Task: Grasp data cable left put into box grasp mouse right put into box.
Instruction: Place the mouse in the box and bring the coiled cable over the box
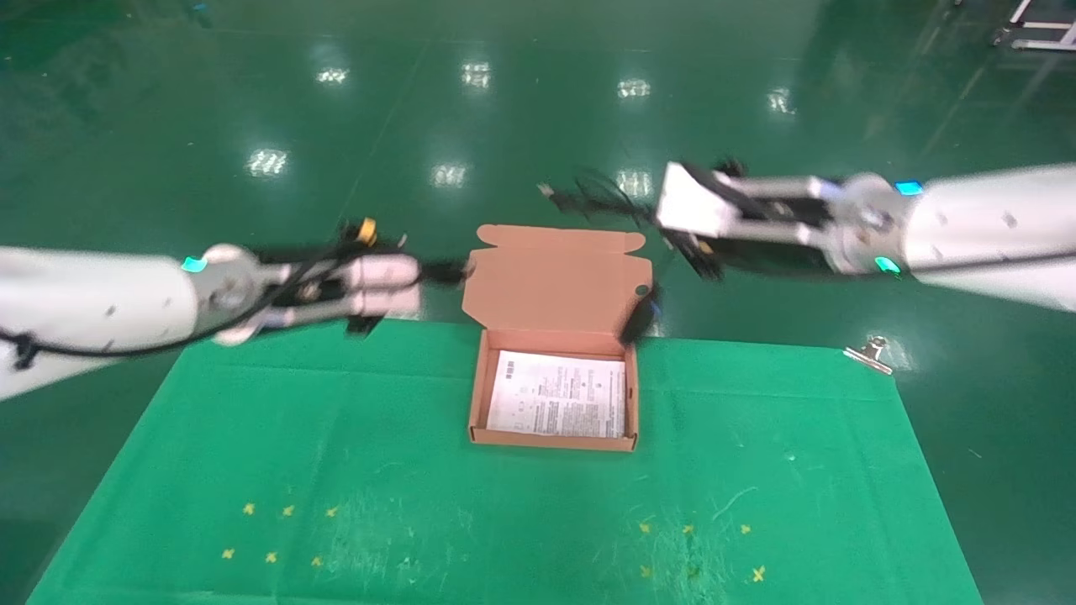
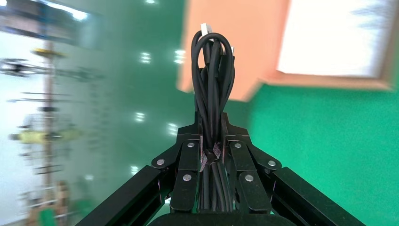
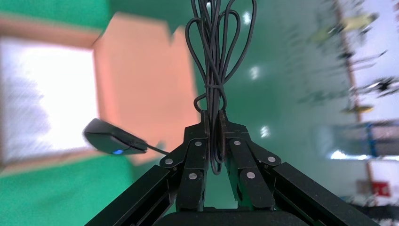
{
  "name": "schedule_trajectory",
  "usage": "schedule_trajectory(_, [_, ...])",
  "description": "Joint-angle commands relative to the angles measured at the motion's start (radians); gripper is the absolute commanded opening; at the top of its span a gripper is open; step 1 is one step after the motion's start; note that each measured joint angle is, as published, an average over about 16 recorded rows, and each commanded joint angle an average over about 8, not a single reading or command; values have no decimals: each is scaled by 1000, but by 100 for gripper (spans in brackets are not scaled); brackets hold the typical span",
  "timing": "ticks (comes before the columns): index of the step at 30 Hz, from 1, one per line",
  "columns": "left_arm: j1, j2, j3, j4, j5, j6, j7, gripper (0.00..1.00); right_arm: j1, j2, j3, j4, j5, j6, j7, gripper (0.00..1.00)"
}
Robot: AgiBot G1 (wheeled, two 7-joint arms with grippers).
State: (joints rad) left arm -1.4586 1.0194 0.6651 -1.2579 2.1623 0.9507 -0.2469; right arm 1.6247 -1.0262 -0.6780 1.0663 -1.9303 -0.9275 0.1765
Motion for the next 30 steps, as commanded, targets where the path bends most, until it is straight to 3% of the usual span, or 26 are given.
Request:
schedule_trajectory(1, [-16,21,-3,-20,27,-22,-14,0,34,-41,6,-32,1,26,-11,0])
schedule_trajectory(12, [-68,85,-12,12,103,-65,-60,0,144,-191,33,-251,103,105,-255,0])
schedule_trajectory(23, [-45,70,-1,11,132,-25,-90,0,100,-226,35,-260,146,105,-269,0])
schedule_trajectory(30, [-24,51,13,23,218,7,-133,0,58,-270,23,-313,150,120,-272,0])
